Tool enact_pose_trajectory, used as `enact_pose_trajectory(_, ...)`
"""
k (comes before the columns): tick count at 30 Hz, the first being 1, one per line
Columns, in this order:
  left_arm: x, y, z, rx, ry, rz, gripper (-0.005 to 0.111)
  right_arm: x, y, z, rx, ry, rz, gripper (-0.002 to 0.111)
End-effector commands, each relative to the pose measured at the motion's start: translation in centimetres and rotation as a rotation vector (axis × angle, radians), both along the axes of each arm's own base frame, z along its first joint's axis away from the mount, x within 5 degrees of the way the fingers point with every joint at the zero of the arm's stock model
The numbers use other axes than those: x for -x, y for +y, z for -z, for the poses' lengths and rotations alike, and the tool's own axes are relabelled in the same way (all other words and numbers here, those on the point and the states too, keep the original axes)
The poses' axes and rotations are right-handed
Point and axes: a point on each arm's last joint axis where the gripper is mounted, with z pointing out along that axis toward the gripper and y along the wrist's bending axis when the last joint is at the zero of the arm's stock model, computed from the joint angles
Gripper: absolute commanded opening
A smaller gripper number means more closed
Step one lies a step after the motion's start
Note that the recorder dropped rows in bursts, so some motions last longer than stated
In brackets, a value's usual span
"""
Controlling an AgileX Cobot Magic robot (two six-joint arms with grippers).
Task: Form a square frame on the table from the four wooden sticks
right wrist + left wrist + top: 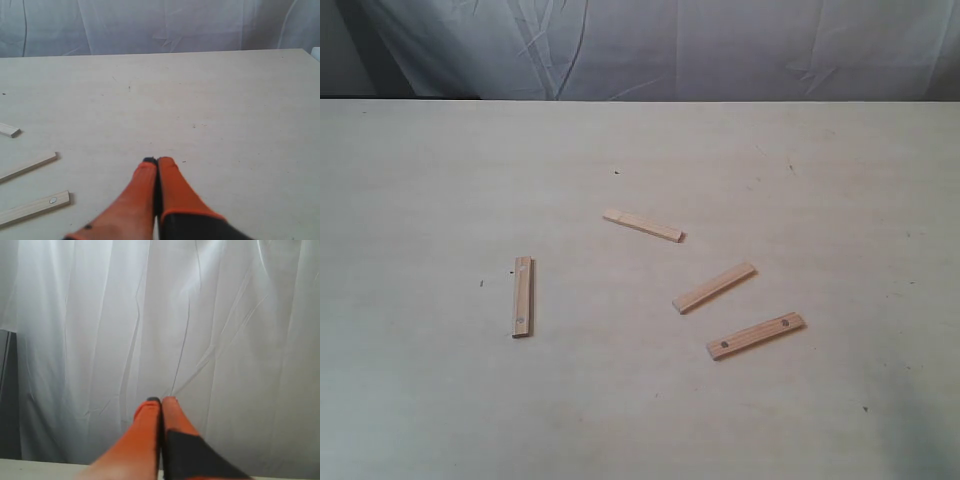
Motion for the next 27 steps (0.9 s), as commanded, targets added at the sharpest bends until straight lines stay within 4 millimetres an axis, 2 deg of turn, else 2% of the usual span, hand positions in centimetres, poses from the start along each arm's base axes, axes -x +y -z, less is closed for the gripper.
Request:
enact_pose_trajectory(1, -0.6, 0.1, -3.7, -0.016, 0.157, -0.022, 0.000, 0.0, 0.0, -0.1, 0.001, -0.018, 0.006, 0.000)
enact_pose_trajectory(4, -2.3, 0.3, -5.3, -0.034, 0.381, -0.039, 0.000, 0.0, 0.0, -0.1, 0.001, -0.018, 0.006, 0.000)
enact_pose_trajectory(8, -5.0, 0.4, -5.7, -0.142, 0.647, -0.048, 0.000, 0.0, 0.0, -0.1, 0.001, -0.018, 0.006, 0.000)
enact_pose_trajectory(16, -7.5, -0.3, -4.3, -0.122, 0.782, 0.034, 0.000, 0.0, 0.0, -0.1, -0.020, -0.018, 0.004, 0.000)
enact_pose_trajectory(19, -9.0, -0.9, -3.5, -0.090, 0.927, 0.107, 0.000, 0.0, 0.0, -0.1, -0.020, -0.018, 0.004, 0.000)
enact_pose_trajectory(25, -14.2, -2.3, -1.8, -0.173, 1.215, 0.263, 0.000, 0.0, 0.0, -0.1, -0.020, -0.018, 0.004, 0.000)
enact_pose_trajectory(27, -17.6, -5.3, -0.4, -0.303, 1.341, 0.394, 0.000, 0.0, 0.0, -0.1, -0.020, -0.018, 0.004, 0.000)
